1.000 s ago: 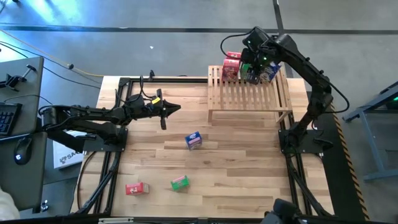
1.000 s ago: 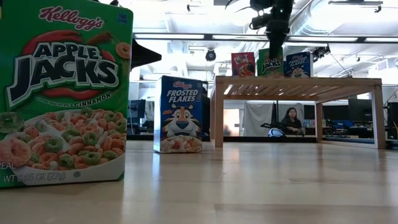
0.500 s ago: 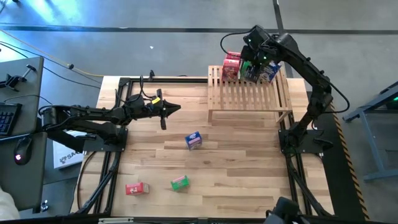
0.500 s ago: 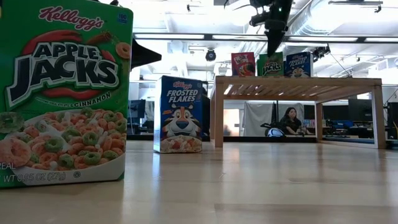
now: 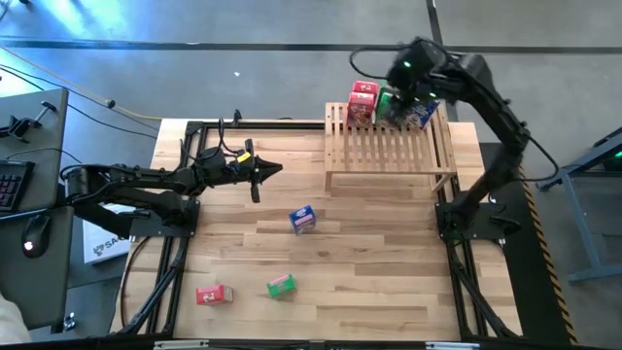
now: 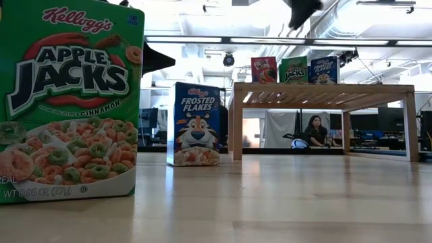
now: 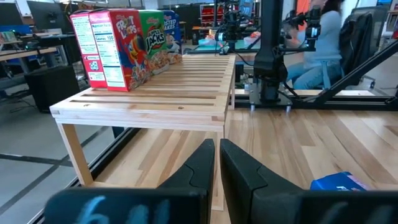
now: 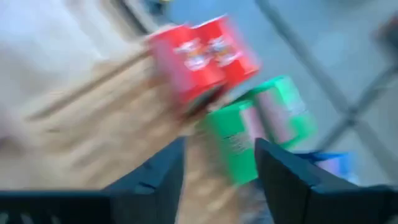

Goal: Stack cereal on shelf
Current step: Adjust the blue cereal box on the shelf

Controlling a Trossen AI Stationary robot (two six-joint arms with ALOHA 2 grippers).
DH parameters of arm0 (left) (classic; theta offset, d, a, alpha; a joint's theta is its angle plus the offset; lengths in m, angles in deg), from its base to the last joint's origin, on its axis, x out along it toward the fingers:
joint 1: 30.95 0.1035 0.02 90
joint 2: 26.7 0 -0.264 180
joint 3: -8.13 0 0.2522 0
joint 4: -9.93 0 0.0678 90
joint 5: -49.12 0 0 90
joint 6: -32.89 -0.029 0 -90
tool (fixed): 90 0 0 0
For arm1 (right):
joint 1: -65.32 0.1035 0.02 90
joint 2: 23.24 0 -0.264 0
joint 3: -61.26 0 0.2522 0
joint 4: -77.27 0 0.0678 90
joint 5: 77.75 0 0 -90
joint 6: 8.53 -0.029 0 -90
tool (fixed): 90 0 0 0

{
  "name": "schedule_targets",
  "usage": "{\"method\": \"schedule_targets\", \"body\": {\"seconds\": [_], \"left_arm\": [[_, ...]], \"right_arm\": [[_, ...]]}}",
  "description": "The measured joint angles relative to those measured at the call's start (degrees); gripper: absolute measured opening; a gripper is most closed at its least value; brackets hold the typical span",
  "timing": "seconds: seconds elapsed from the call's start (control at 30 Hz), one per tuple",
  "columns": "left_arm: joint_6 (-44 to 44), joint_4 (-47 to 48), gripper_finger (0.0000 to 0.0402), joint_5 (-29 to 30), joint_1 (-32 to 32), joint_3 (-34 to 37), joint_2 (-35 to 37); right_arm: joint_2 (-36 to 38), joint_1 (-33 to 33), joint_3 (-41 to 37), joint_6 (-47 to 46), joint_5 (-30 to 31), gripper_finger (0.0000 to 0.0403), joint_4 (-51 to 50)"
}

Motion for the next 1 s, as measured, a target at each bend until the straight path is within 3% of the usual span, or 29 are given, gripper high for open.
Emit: {"method": "schedule_targets", "body": {"seconds": [0.07,0.37,0.63,1.0], "left_arm": [[0.0,0.0,0.0016,0.0,0.0,0.0,0.0],[-0.4,-0.1,0.0016,-0.7,-0.9,0.0,0.0],[-0.1,-0.5,0.0016,-0.7,-0.9,0.0,0.0],[0.0,-0.4,0.0016,-0.7,-0.9,0.0,0.0]], "right_arm": [[3.4,0.0,-3.0,-3.0,-3.1,0.0141,-1.2],[19.9,-0.9,-31.3,-17.4,1.5,0.0011,0.7],[24.2,-3.1,-46.5,-21.5,10.2,0.0011,9.4],[24.3,-7.1,-51.1,-21.9,16.1,0.0004,16.9]]}}
